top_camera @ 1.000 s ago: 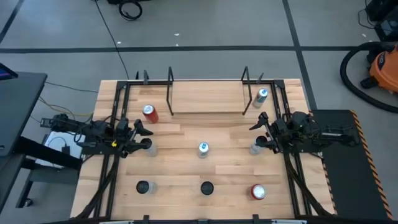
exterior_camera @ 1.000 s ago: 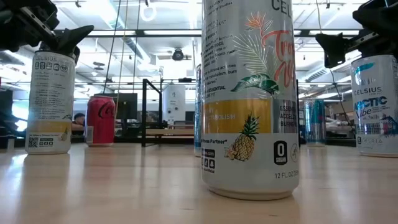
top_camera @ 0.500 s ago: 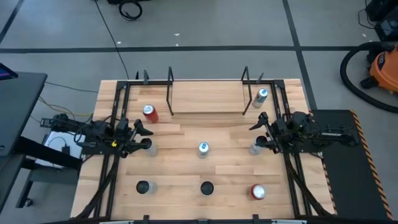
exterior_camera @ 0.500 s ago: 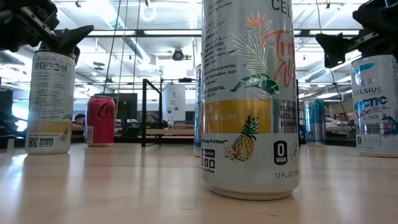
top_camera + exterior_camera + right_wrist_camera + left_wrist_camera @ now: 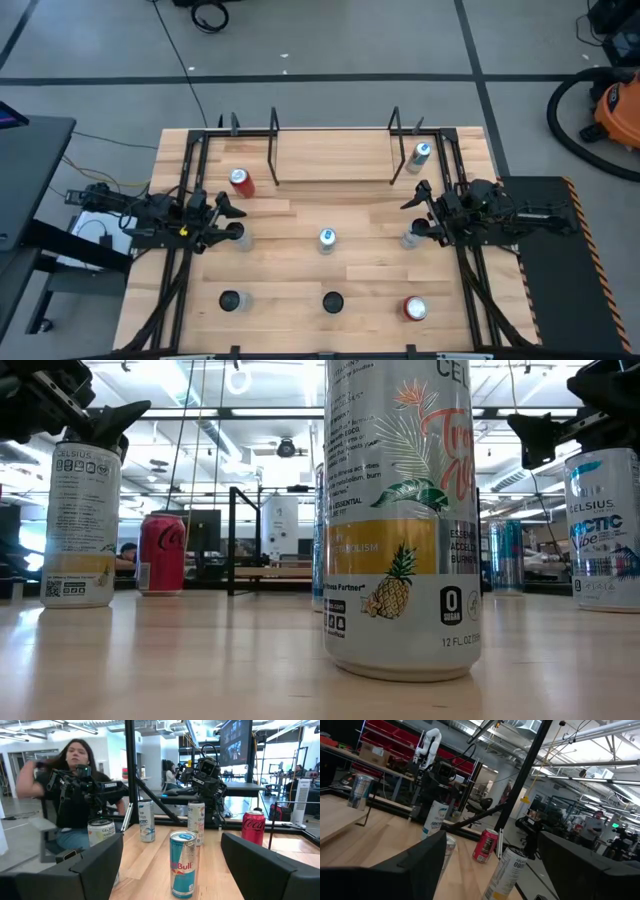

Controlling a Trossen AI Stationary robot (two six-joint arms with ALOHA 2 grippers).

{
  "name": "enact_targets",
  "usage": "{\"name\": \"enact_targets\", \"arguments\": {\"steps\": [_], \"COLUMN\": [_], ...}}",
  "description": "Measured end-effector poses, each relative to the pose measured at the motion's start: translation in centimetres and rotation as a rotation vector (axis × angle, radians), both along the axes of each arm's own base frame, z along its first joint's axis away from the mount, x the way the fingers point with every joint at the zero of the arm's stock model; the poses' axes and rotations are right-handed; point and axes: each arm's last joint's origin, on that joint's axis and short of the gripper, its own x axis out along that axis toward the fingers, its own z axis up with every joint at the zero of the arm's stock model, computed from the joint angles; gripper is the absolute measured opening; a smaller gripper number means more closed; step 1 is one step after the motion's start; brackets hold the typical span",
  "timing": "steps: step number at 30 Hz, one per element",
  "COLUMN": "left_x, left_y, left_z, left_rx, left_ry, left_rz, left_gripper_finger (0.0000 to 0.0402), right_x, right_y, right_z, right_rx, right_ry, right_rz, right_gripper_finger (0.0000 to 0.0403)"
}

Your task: Place canned beverage on shelf

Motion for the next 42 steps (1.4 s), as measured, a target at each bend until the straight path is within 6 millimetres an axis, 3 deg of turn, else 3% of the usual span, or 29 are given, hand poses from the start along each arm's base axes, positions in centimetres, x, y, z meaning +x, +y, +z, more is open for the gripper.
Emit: {"name": "enact_targets", "arguments": {"steps": [25, 33, 42], "left_x": [0.00, -0.07, -0.17], "left_y": [0.00, 0.02, 0.05], "left_z": [0.00, 0.28, 0.66], "left_rx": [0.000, -0.092, 0.060], "left_ry": [0.000, -0.017, -0.078], "left_rz": [0.000, -0.021, 0.023], "left_gripper_finger": [0.0316, 0.0316, 0.0316], "right_x": [0.00, 0.00, 0.07], "right_y": [0.00, 0.00, -0.33], "right_z": [-0.01, -0.01, 0.05], "right_rx": [0.000, 0.000, -0.077], "right_ry": [0.000, 0.000, -0.028], "right_rz": [0.000, 0.000, -0.125], "right_gripper_finger": [0.0346, 0.0346, 0.0346]}}
